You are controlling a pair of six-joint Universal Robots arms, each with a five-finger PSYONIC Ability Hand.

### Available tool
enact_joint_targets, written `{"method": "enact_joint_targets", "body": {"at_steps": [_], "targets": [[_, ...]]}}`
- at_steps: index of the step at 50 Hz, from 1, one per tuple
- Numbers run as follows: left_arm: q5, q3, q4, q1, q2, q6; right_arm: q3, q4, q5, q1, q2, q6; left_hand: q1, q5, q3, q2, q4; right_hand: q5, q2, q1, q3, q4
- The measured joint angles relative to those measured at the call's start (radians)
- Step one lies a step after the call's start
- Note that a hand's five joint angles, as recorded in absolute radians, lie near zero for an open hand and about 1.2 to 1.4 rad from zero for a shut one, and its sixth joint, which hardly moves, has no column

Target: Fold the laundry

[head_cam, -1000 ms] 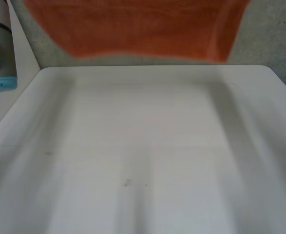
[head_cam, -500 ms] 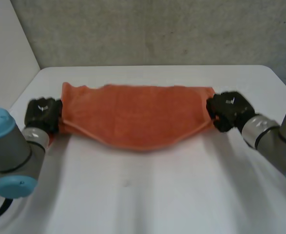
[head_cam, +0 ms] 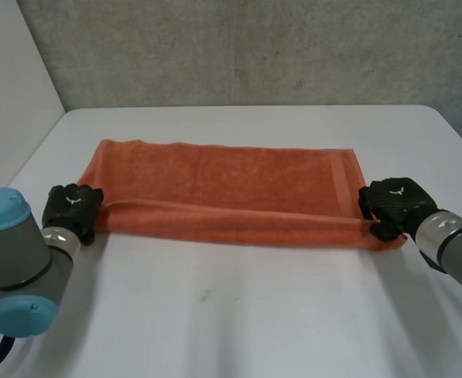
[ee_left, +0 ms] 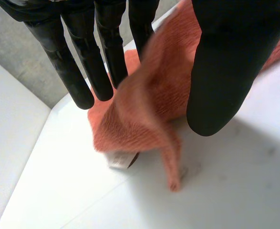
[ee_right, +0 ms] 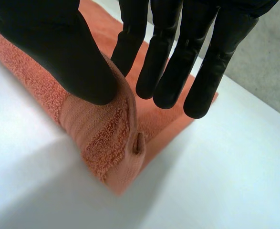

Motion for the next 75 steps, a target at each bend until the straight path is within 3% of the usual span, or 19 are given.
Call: {"method": "enact_joint_targets", "body": {"at_steps": [9, 14, 15, 28, 39, 41, 47, 54, 59, 66, 75], "targets": [[-0.001, -0.017, -0.005, 0.054, 0.009, -0.002, 0.037, 0.013, -0.013, -0.048, -0.019, -0.048, 0.011, 0.015, 0.013, 0.017, 0.014, 0.0, 0.0, 0.0, 0.0, 0.0], [0.0, -0.029, -0.012, 0.076, 0.023, -0.004, 0.046, 0.015, -0.017, -0.056, -0.02, -0.058, 0.24, 0.224, 0.223, 0.234, 0.225, 0.0, 0.0, 0.0, 0.0, 0.0], [0.0, -0.037, -0.014, 0.081, 0.032, -0.005, 0.05, 0.016, -0.018, -0.057, -0.02, -0.059, 0.41, 0.412, 0.422, 0.423, 0.423, 0.0, 0.0, 0.0, 0.0, 0.0], [0.002, -0.122, -0.049, 0.1, 0.155, -0.007, 0.049, 0.085, -0.015, -0.057, -0.065, -0.06, 0.489, 0.537, 0.549, 0.551, 0.55, 0.0, 0.0, 0.0, 0.0, 0.0], [0.006, -0.184, -0.415, 0.168, 0.37, -0.001, 0.033, 0.458, -0.025, -0.133, -0.201, -0.293, 0.503, 0.546, 0.551, 0.554, 0.554, 0.0, 0.0, 0.0, 0.0, 0.0], [0.011, -0.189, -0.567, 0.183, 0.424, -0.001, 0.037, 0.652, -0.024, -0.178, -0.24, -0.444, 0.503, 0.546, 0.551, 0.555, 0.554, 0.0, 0.0, 0.0, 0.0, 0.0], [0.016, -0.167, -0.699, 0.187, 0.457, -0.001, 0.022, 0.828, -0.035, -0.238, -0.265, -0.623, 0.503, 0.546, 0.551, 0.555, 0.554, 0.0, 0.0, 0.0, 0.0, 0.0], [0.019, -0.081, -0.644, 0.175, 0.361, 0.0, -0.058, 0.71, -0.039, -0.222, -0.198, -0.576, 0.503, 0.546, 0.551, 0.555, 0.554, 0.0, 0.0, 0.0, 0.0, 0.0], [0.016, 0.007, -0.579, 0.157, 0.256, 0.0, -0.176, 0.568, -0.021, -0.139, -0.075, -0.494, 0.503, 0.546, 0.551, 0.555, 0.554, 0.0, 0.0, 0.0, 0.0, 0.0], [0.014, 0.258, -0.398, 0.102, 0.02, -0.001, -0.434, 0.365, 0.058, 0.012, 0.181, -0.411, 0.507, 0.548, 0.552, 0.555, 0.554, 0.001, 0.0, 0.0, 0.0, 0.0], [0.021, 0.514, -0.275, 0.053, -0.215, 0.001, -0.591, 0.128, 0.143, 0.06, 0.364, -0.395, 0.507, 0.548, 0.552, 0.555, 0.554, 0.005, 0.0, 0.0, 0.0, 0.0]]}}
